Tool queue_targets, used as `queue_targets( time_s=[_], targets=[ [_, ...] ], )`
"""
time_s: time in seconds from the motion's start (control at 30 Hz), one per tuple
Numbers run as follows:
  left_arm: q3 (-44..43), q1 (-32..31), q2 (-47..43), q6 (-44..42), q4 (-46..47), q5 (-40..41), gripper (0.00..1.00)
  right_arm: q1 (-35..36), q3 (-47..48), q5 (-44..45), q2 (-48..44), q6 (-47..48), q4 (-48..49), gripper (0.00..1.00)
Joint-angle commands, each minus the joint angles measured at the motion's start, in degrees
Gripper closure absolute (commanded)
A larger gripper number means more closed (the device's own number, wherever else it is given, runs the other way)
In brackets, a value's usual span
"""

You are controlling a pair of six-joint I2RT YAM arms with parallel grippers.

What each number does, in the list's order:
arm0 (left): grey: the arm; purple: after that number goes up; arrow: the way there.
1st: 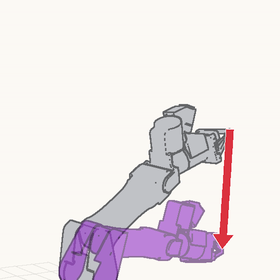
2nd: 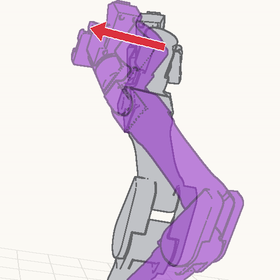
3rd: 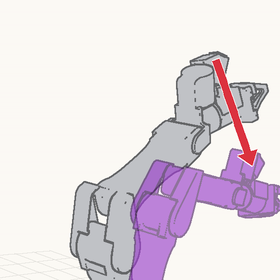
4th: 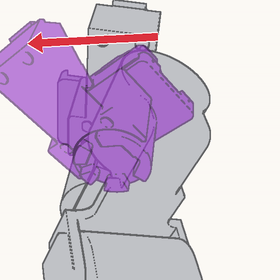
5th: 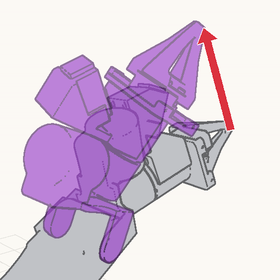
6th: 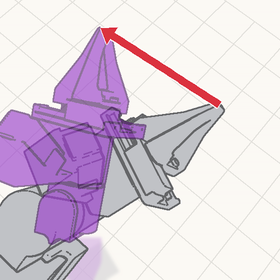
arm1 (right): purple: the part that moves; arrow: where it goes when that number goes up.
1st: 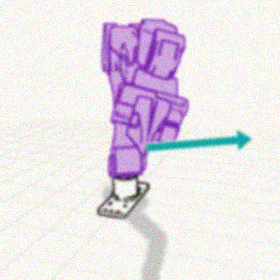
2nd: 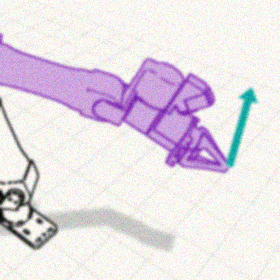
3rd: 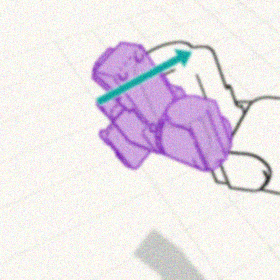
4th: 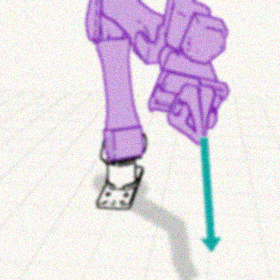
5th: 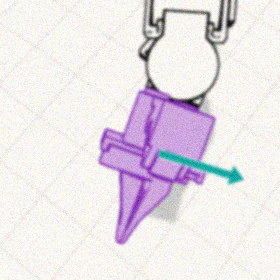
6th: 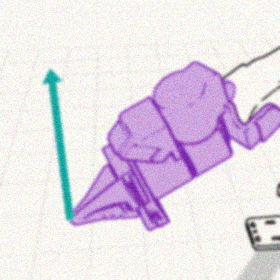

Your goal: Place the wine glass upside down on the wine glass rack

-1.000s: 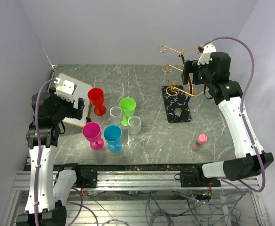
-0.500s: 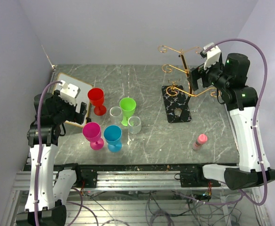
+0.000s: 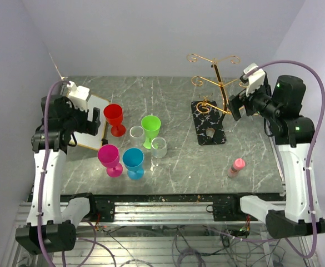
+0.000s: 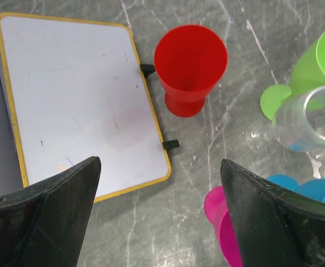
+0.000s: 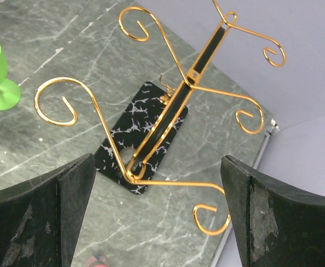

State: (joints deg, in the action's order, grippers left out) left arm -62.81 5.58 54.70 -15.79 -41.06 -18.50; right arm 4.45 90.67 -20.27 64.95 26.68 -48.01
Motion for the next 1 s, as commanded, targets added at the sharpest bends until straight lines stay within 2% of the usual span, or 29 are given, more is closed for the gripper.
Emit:
queue_targets(
  time_s=[0.0, 0.23, 0.5, 0.97],
  targets=[
    [-6.3, 0.7, 3.6, 4.5, -1.6, 1.5, 0.01, -0.4, -2.6, 4.8, -2.8, 1.2, -0.4, 0.05],
    [-11.0, 0.5, 10.9, 7.4, -1.7, -2.9, 0.01, -0.5, -1.7, 4.1, -3.6, 1.0, -2.1, 0.03],
    [-13.7, -2.4, 20.1, 5.0, 0.3, 0.9, 0.03, -2.5, -0.3, 0.4, -2.7, -0.9, -2.0, 0.03],
    [-19.7, -8.2, 36.4, 0.0, 3.9, 4.7, 0.23, -9.5, -2.0, -8.1, -2.7, -3.3, -0.6, 0.02]
  ],
)
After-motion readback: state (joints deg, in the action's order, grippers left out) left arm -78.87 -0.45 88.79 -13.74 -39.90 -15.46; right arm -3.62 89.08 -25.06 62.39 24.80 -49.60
